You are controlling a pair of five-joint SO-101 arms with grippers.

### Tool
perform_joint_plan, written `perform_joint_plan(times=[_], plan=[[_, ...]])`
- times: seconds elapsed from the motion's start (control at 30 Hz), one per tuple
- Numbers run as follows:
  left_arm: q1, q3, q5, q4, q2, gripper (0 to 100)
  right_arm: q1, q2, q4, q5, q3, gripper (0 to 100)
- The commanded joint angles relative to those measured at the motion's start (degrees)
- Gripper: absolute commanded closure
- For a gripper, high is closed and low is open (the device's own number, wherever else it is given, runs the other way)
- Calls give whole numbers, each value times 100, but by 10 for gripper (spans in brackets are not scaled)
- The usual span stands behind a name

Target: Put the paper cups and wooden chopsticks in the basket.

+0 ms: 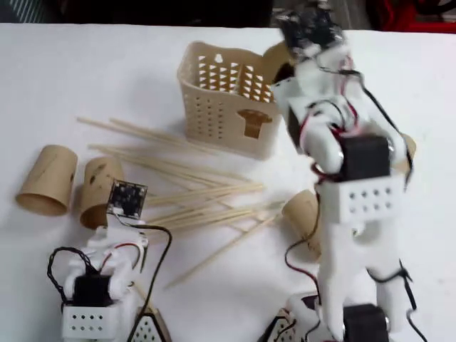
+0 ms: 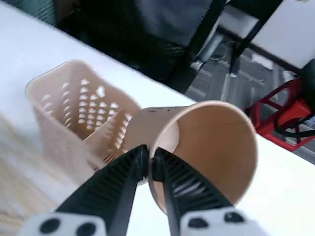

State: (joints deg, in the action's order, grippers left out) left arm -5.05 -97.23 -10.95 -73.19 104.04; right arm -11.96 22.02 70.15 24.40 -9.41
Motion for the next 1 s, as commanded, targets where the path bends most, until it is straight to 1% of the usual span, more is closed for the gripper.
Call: perform_joint_plan(times=[0.0, 0.33, 0.37, 0.5, 0.57, 0.73, 0.97], plan=[[13, 26, 35, -26, 22, 946, -330, -286, 347, 158, -545, 979], [13, 26, 35, -26, 22, 946, -409, -1068, 435, 211, -756, 966], [13, 26, 35, -26, 22, 946, -409, -1103, 426, 211, -756, 947], [13, 26, 35, -26, 22, 946, -400, -1138, 453, 202, -1037, 810], [13, 26, 35, -26, 22, 946, -382, -1138, 488, 193, -1345, 770], [13, 26, 35, -26, 22, 946, -418, -1200, 1033, 193, -2154, 783], [13, 26, 35, -26, 22, 946, -409, -1200, 1024, 193, -1864, 793]])
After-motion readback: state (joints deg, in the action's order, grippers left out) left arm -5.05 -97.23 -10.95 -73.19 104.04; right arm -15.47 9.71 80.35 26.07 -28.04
